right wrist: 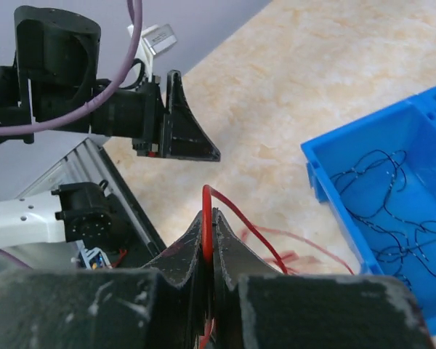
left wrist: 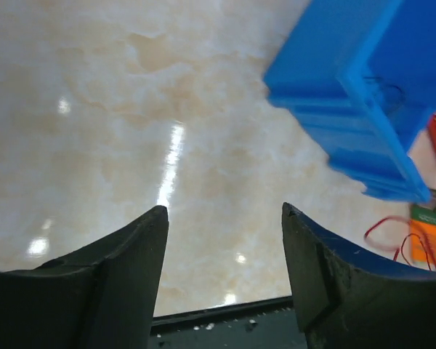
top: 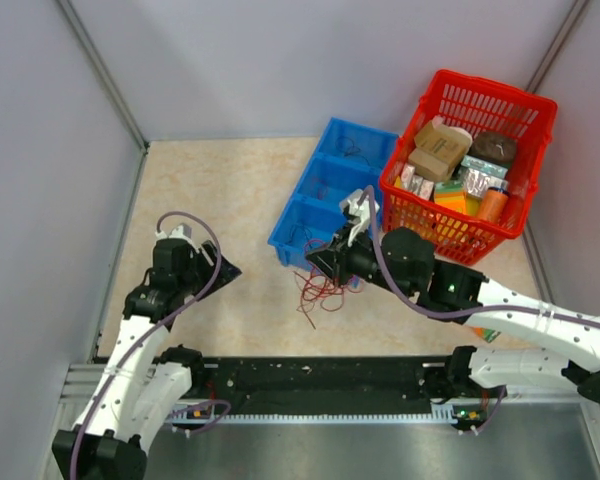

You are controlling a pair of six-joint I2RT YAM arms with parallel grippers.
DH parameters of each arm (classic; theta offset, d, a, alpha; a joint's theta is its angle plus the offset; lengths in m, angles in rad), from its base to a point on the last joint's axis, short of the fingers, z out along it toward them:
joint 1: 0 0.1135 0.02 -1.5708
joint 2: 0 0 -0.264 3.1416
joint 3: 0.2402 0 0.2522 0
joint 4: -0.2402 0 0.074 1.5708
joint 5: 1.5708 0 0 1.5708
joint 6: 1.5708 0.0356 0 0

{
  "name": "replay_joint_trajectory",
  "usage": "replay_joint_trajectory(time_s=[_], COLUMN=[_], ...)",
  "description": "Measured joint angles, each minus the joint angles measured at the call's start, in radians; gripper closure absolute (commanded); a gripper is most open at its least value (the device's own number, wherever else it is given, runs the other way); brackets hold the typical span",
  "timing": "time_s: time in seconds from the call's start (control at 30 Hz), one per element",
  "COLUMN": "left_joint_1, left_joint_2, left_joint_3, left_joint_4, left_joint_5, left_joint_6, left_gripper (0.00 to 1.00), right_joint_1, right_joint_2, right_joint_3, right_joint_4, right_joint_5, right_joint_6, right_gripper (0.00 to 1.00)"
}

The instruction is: Untangle the cables

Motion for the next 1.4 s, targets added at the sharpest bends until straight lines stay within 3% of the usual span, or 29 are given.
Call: replay_joint_trajectory(time_s=[0.17,0.27,0.33,0.43,0.5,0.67,0.83,0.97,1.17,1.4], left_joint_1=[0.003,0.002,-0.009,-0.064,-0.135,-0.319,-0.342,-0.342,-0.343,-0.341], left_joint_2=[-0.114,-0.181,-0.195,-0.158,-0.128,-0.041,0.078,0.092,0.065,-0.006], left_joint_3=[-0.053,-0.069,-0.074,-0.074,-0.073,-0.074,-0.073,-0.073,-0.073,-0.071], left_joint_4=[0.132,0.243,0.314,0.373,0.373,0.399,0.414,0.400,0.338,0.188], left_joint_5=[0.260,0.415,0.509,0.586,0.574,0.501,0.437,0.417,0.346,0.071], left_joint_6=[-0.006,-0.010,-0.014,0.000,0.019,0.017,-0.002,0.006,0.040,0.016], left_gripper=[0.33,0.27,0.21,0.22,0.23,0.62,0.78,1.00,1.00,1.00], right_joint_1=[0.000,-0.004,-0.005,-0.006,-0.006,-0.006,-0.006,-0.007,-0.007,-0.007], right_joint_2=[0.068,0.090,0.091,0.090,0.090,0.083,0.055,-0.026,-0.221,-0.445], right_joint_3=[0.038,0.038,0.038,0.038,0.038,0.038,0.038,0.038,0.062,0.083], right_joint_4=[-0.023,-0.053,-0.060,-0.061,-0.061,-0.048,-0.056,-0.114,-0.151,-0.172], right_joint_5=[-0.052,-0.073,-0.085,-0.108,-0.126,-0.185,-0.192,-0.118,0.020,0.220], right_joint_6=[-0.003,-0.003,-0.002,0.001,0.007,0.035,0.047,0.023,-0.043,-0.138], right_gripper=[1.00,1.00,1.00,1.00,1.00,1.00,1.00,1.00,1.00,1.00])
